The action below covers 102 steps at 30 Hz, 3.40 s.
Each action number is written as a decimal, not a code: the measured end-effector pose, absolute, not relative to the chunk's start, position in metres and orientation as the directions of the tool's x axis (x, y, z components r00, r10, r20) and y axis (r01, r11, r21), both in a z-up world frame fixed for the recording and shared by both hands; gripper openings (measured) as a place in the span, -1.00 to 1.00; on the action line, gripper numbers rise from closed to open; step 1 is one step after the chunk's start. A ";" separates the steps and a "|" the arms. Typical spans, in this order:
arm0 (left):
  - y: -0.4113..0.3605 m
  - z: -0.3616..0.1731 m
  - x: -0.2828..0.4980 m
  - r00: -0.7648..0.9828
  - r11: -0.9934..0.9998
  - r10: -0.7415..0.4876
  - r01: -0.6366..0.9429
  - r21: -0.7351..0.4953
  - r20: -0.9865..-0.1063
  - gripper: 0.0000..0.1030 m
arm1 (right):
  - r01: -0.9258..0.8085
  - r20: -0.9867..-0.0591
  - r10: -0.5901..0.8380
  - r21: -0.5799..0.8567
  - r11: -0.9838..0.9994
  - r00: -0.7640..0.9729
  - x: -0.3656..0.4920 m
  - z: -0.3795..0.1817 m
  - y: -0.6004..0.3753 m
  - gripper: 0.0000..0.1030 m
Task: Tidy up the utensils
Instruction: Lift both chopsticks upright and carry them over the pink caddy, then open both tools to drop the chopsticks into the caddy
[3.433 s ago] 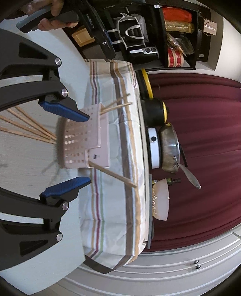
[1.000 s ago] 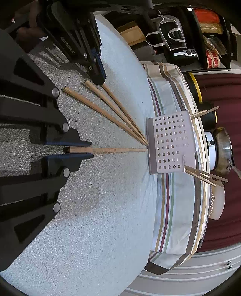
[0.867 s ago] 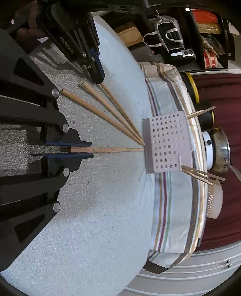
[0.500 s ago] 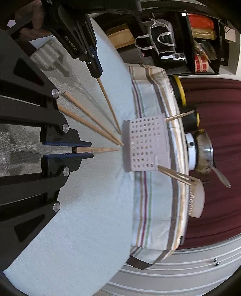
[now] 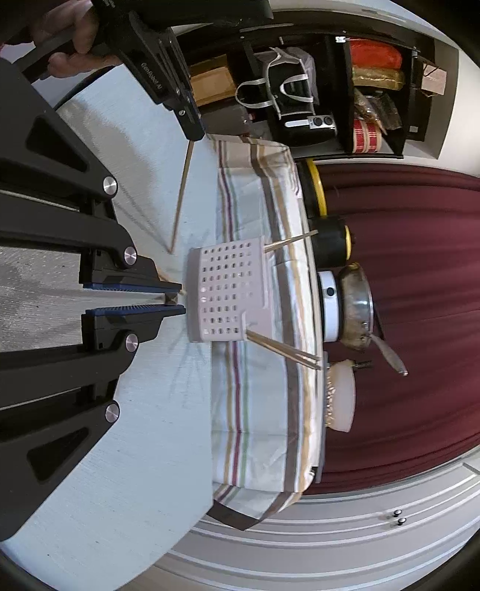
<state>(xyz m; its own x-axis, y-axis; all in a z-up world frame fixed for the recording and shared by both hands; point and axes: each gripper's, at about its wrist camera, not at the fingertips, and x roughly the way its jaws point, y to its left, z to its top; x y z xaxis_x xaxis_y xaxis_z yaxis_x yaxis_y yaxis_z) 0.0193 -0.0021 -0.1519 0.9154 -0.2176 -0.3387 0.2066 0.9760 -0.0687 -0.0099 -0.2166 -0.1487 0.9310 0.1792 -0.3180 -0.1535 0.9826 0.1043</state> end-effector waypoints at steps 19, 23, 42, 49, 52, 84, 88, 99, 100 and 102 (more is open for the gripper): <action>-0.002 -0.097 0.070 0.904 0.971 -0.234 0.231 -0.052 -0.359 -0.87 | -0.196 -0.279 0.215 0.094 0.976 0.936 0.036 -0.102 -0.214 -0.87; -0.002 -0.091 0.086 0.906 0.970 -0.240 0.234 -0.060 -0.349 -0.87 | -0.203 -0.274 0.224 0.100 0.974 0.935 0.051 -0.096 -0.214 -0.87; 0.020 -0.014 0.134 0.929 0.958 -0.287 0.278 -0.075 -0.232 -0.87 | -0.250 -0.161 0.270 0.132 0.959 0.949 0.090 -0.029 -0.222 -0.87; 0.020 0.027 0.158 0.955 0.964 -0.265 0.261 -0.044 -0.133 -0.87 | -0.241 -0.054 0.247 0.104 0.965 0.967 0.116 0.008 -0.224 -0.87; 0.018 0.040 0.173 0.960 0.964 -0.264 0.261 -0.049 -0.095 -0.87 | -0.233 -0.015 0.236 0.103 0.967 0.972 0.132 0.021 -0.226 -0.87; -0.004 -0.044 0.264 0.932 0.960 -0.278 0.263 -0.094 -0.232 0.07 | -0.154 -0.139 0.161 0.061 0.986 0.977 0.209 -0.055 -0.212 -0.01; -0.002 -0.037 0.253 0.944 0.966 -0.259 0.250 -0.070 -0.205 0.26 | -0.152 -0.128 0.157 0.052 0.987 0.979 0.195 -0.049 -0.211 0.07; 0.007 -0.049 0.197 0.966 0.987 -0.159 0.164 0.003 -0.204 0.37 | -0.153 -0.175 0.164 0.076 0.985 0.971 0.142 -0.063 -0.209 0.09; 0.007 -0.054 0.192 0.964 0.988 -0.151 0.156 0.007 -0.218 0.37 | -0.149 -0.183 0.161 0.077 0.986 0.970 0.138 -0.067 -0.209 0.10; 0.007 -0.065 0.182 0.959 0.988 -0.144 0.151 0.009 -0.245 0.37 | -0.144 -0.204 0.160 0.090 0.986 0.966 0.128 -0.076 -0.209 0.09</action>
